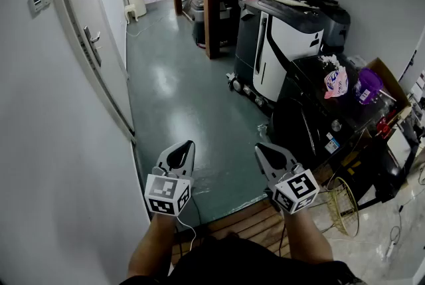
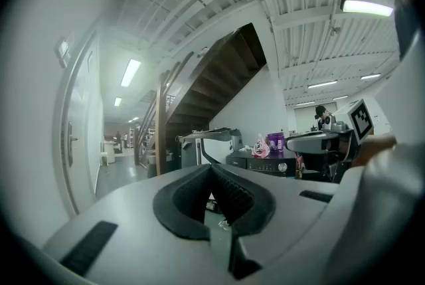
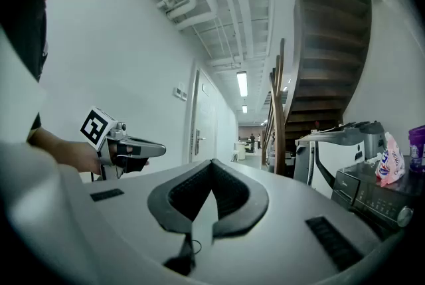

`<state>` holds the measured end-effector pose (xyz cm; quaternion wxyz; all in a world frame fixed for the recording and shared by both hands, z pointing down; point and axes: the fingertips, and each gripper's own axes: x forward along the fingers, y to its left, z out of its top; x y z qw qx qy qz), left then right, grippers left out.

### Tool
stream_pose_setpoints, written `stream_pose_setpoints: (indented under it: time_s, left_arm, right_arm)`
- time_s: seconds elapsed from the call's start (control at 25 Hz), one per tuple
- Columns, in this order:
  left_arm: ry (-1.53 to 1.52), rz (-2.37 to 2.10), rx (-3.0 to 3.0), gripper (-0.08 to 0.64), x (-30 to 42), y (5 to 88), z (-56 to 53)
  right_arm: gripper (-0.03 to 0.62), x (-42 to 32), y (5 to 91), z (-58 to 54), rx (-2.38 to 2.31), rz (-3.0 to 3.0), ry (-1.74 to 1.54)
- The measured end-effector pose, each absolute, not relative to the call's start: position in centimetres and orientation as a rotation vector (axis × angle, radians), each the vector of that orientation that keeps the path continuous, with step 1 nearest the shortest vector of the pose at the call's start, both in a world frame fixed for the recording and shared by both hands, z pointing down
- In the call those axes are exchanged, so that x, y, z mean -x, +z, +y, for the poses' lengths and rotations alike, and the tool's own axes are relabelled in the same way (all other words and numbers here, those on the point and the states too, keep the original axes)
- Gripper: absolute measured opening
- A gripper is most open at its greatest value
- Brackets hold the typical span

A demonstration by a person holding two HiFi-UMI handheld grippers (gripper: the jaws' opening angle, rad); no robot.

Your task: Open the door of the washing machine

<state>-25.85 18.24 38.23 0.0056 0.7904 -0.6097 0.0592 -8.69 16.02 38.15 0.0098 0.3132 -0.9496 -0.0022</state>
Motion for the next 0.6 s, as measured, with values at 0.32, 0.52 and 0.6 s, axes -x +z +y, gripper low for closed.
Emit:
stream_pose_setpoints:
  time_s: [0.32,0.52,0.6]
  left_arm:
    - [0.177,-1.903,-2.444,0.018,25.4,38.7,18.5]
    - [0.172,-1.903,-2.43,0.018,25.2,38.8,18.2]
    - [0.181,-1.916,-2.423,0.02,25.2,38.8,17.9]
  right_arm:
    - [0.015,7.3,38.1,16.4,-0.995,-2.948,-0.077]
    - [0.015,7.2,37.9,16.5,-0.976,-2.975,-0.069]
    - [0.017,7.3,37.7,16.5,-0.944,-3.003,-0.044]
